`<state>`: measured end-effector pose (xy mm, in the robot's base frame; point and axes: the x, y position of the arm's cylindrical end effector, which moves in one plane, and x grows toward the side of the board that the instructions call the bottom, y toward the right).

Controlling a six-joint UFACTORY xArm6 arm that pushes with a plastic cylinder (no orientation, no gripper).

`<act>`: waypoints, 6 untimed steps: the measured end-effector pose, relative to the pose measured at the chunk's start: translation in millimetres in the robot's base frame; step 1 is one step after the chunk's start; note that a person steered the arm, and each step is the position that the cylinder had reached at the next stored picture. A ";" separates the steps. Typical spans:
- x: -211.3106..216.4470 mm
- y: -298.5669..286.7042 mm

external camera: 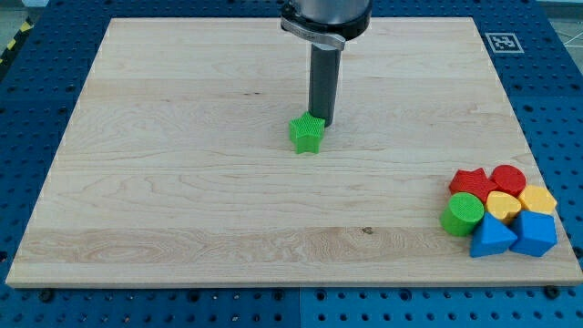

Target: Point your arm towards red circle

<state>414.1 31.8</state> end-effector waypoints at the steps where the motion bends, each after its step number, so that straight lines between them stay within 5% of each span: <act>1: 0.1 30.0; 4: 17.5 166.3; 6: 65.1 278.5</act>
